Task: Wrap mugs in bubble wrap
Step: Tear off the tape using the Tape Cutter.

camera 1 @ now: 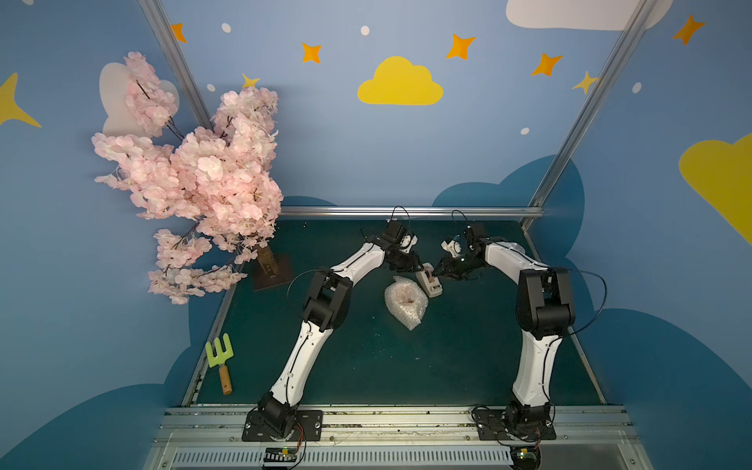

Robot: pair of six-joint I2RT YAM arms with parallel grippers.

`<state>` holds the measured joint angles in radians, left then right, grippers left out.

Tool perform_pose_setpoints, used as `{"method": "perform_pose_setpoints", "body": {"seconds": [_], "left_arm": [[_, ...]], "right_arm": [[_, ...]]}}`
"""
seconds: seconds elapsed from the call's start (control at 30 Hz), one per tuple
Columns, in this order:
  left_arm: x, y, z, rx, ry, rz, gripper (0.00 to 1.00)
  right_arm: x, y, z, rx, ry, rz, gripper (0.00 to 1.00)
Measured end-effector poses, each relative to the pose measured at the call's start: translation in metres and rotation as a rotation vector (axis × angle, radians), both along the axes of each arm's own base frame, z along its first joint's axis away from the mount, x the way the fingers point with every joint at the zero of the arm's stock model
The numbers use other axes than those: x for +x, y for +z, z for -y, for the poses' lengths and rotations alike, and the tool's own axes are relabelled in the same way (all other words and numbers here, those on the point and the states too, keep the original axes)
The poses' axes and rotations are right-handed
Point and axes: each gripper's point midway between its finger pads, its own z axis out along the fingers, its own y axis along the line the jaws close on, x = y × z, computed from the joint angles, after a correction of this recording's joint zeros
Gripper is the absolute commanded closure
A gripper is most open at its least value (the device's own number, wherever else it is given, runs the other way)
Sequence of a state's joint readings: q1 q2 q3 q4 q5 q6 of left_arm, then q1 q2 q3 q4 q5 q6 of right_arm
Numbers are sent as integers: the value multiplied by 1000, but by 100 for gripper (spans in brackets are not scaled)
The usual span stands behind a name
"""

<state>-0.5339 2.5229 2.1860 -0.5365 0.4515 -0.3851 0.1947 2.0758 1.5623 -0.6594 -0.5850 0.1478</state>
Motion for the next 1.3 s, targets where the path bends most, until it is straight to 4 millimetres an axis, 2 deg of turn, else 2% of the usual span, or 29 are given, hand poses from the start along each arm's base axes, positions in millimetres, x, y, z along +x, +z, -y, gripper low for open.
{"method": "perform_pose_setpoints", "body": {"seconds": [0.3, 0.63, 0.77, 1.3], "left_arm": [[-1, 0, 2, 3, -4, 3, 60], [-1, 0, 3, 3, -9, 6, 63], [-1, 0, 3, 4, -14, 10, 63], [-1, 0, 3, 5, -16, 13, 65]], "right_arm": [[-7, -13, -1, 2, 16, -34, 70], [-10, -14, -6, 35, 33, -49, 72], [-13, -13, -8, 55, 53, -52, 64], [-14, -12, -4, 36, 141, -79, 57]]}}
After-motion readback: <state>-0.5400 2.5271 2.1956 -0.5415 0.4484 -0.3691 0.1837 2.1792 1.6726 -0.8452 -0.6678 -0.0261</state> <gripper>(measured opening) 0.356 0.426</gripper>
